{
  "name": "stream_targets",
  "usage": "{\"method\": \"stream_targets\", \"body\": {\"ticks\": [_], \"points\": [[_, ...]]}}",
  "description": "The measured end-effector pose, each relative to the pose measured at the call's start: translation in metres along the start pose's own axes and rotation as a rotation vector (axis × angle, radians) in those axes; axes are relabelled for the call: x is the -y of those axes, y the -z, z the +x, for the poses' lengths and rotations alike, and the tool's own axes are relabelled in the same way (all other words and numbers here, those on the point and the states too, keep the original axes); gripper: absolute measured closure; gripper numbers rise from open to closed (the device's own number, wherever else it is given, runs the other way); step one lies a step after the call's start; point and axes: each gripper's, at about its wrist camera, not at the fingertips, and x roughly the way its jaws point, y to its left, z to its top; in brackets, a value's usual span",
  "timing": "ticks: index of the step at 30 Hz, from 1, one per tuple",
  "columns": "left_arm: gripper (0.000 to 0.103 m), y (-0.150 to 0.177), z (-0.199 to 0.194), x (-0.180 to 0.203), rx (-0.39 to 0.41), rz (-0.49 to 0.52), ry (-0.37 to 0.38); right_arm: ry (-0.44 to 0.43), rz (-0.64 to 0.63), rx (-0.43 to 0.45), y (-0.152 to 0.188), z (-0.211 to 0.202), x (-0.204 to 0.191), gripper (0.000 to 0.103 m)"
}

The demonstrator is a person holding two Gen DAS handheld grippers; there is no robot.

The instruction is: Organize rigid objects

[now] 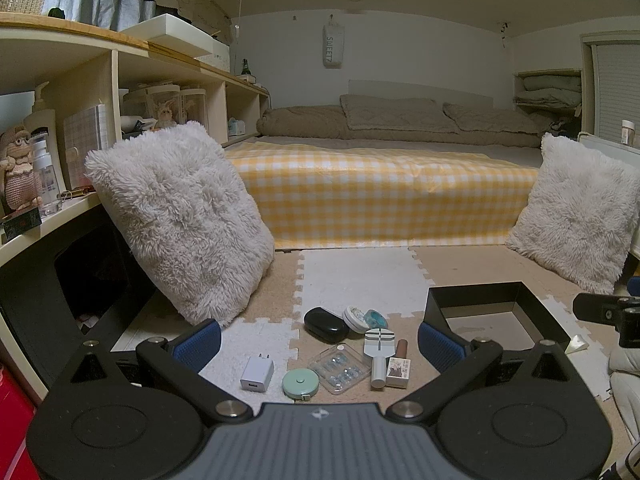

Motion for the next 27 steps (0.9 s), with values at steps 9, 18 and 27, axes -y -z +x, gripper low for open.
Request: {"method": "stream_targets", "body": {"ticks": [9, 18, 27], "points": [[0.0, -0.0002, -0.0002, -0.0003, 0.0, 0.001, 0.0, 0.0, -0.001, 0.0, 0.0003, 0.0003, -0.0004, 0.0], [0.0, -0.0002, 0.0, 0.0, -0.001, 0.001, -0.001, 0.0, -0.001, 0.0, -0.0001, 0.0005, -0.0005, 0.0], [0.0, -0.001, -0.0008, 0.0007, 0.001, 0.001, -0.009, 0.0, -0.001, 0.0, -0.002, -0.0012, -0.0028, 0.0]]}}
